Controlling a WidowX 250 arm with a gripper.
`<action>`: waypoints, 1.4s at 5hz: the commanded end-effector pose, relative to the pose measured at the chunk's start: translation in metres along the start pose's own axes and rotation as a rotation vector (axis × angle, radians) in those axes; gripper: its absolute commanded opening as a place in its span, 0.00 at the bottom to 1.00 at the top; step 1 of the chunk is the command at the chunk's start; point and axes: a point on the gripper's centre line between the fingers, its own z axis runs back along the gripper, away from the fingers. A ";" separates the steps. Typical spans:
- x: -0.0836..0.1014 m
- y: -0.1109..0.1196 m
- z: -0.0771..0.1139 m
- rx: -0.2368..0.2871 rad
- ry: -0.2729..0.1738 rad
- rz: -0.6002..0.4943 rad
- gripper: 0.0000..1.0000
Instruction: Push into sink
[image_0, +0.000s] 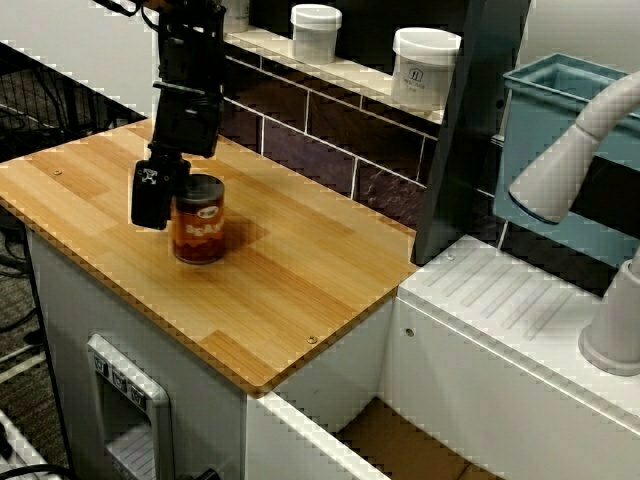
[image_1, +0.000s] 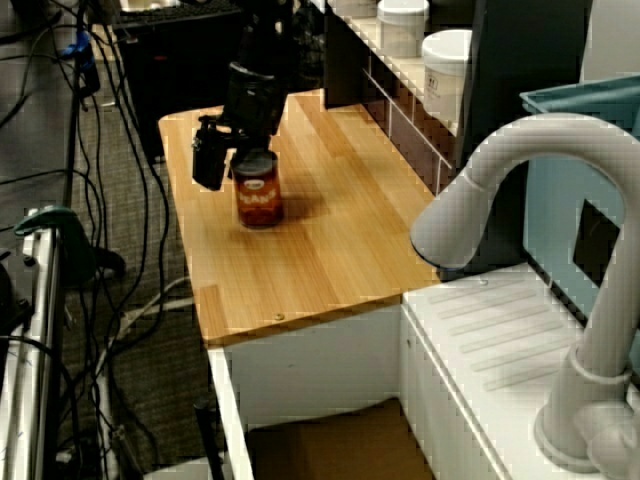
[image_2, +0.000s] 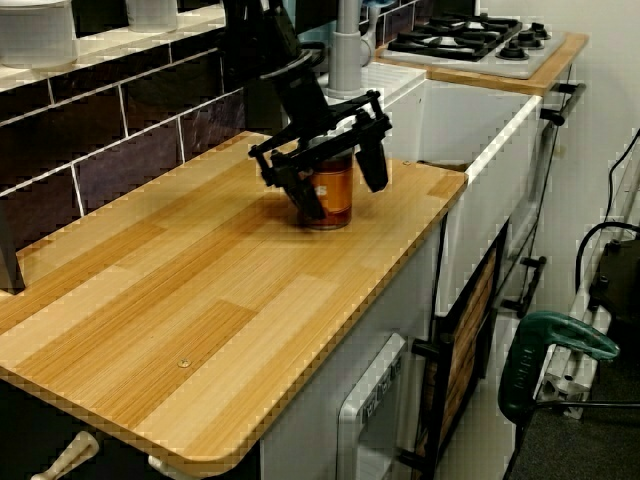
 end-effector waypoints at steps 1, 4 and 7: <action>0.023 -0.016 0.011 0.010 -0.001 -0.070 1.00; 0.090 -0.042 -0.004 -0.048 0.076 -0.135 1.00; 0.081 -0.044 0.020 -0.065 0.036 -0.124 1.00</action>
